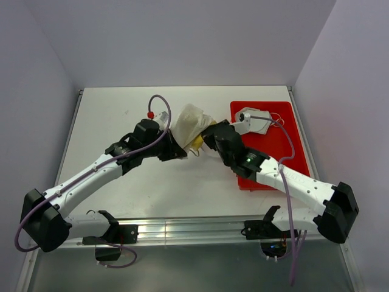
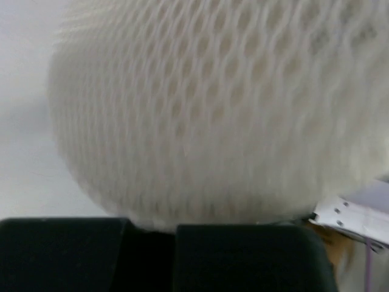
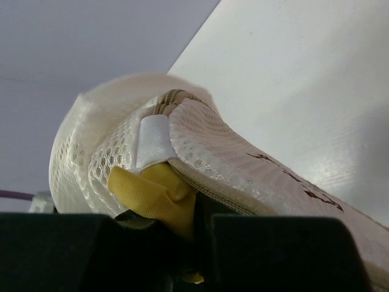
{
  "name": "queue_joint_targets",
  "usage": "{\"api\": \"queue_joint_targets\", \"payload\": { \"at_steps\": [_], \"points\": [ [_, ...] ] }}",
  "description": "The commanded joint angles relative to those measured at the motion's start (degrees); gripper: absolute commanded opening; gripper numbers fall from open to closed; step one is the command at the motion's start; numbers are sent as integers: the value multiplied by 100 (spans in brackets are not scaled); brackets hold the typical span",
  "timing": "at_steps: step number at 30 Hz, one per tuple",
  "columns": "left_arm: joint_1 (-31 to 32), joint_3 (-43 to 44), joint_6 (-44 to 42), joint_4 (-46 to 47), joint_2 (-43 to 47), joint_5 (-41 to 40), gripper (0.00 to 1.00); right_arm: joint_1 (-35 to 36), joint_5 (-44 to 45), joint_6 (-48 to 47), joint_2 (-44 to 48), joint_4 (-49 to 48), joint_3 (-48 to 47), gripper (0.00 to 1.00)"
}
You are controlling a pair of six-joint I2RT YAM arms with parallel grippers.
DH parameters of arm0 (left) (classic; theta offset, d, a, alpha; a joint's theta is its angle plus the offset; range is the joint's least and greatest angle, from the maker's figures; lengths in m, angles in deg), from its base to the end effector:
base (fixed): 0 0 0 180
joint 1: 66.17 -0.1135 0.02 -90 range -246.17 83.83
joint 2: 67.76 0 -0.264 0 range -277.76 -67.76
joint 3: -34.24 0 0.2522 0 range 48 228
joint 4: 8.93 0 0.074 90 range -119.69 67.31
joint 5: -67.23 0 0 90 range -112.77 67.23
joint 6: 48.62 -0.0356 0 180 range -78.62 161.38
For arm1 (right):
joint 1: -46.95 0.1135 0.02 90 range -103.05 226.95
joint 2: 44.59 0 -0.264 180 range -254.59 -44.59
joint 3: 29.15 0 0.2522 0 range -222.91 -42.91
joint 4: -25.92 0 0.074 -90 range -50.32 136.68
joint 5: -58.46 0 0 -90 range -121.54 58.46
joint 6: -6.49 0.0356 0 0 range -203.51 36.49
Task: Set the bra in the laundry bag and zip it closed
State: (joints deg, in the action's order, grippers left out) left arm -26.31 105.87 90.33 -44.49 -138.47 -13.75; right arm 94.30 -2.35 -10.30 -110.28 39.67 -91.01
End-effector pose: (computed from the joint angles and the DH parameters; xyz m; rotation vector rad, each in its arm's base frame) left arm 0.2073 -0.1804 0.3047 -0.0898 2.3648 -1.0011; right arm 0.1910 0.1818 0.3055 0.7872 1.7913 0.9740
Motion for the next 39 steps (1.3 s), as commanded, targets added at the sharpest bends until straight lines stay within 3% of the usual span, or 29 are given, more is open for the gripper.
{"api": "queue_joint_targets", "payload": {
  "at_steps": [1,6,11,16,19,23,34,39],
  "points": [
    [-31,-328,580,911,234,1452,0,133,1367,-430,-529,1106,-1058,0],
    [-39,-794,1467,1950,436,2585,0,519,2335,-914,-1673,2782,-2237,0],
    [-118,-777,1898,2312,708,2755,0,679,2969,-1185,-2834,4060,-3275,0],
    [-583,-681,1733,1637,1068,2256,0,722,3136,-1528,-3502,5150,-3715,0],
    [-996,-1047,1662,1407,1296,2140,0,740,2970,-2106,-3599,5240,-3602,0],
    [-1155,-1295,1224,907,1324,1544,0,889,3039,-2153,-3854,6124,-3733,0],
    [-883,-2814,1240,1476,1367,901,0,1232,2399,-3216,-4452,5977,-3900,0],
    [-743,-3053,1275,1618,1385,786,0,1250,2012,-3585,-4689,5776,-4286,0]
  ]
}}
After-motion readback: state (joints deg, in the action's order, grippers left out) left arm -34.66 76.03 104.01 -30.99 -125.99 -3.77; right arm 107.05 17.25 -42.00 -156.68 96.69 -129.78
